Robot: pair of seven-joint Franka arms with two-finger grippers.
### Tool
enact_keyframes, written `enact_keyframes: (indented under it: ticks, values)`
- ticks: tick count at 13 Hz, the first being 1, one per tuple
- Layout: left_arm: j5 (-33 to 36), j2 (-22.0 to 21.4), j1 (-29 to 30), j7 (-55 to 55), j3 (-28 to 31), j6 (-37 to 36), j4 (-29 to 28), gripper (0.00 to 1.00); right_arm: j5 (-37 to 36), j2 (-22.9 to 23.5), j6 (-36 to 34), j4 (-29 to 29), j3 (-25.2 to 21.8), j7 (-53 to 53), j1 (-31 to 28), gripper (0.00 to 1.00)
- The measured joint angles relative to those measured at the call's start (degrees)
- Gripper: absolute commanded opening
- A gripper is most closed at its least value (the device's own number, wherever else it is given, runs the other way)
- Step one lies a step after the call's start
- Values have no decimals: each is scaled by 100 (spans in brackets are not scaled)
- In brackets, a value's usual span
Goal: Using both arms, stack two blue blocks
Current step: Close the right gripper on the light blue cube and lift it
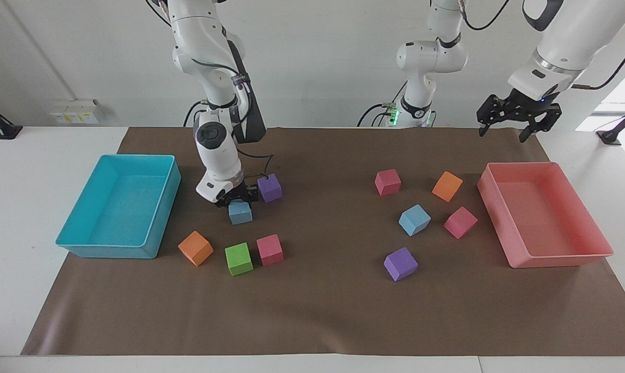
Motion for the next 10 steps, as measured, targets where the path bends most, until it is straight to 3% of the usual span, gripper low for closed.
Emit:
enact_keyframes:
  ticks: [4, 10]
  values:
    - [0, 0, 0, 0, 0, 0, 0, 100, 0, -10, -165, 263, 0, 0, 0, 0]
    - [0, 0, 0, 0, 0, 0, 0, 100, -23, -225, -1122, 1094, -2, 0, 1, 0]
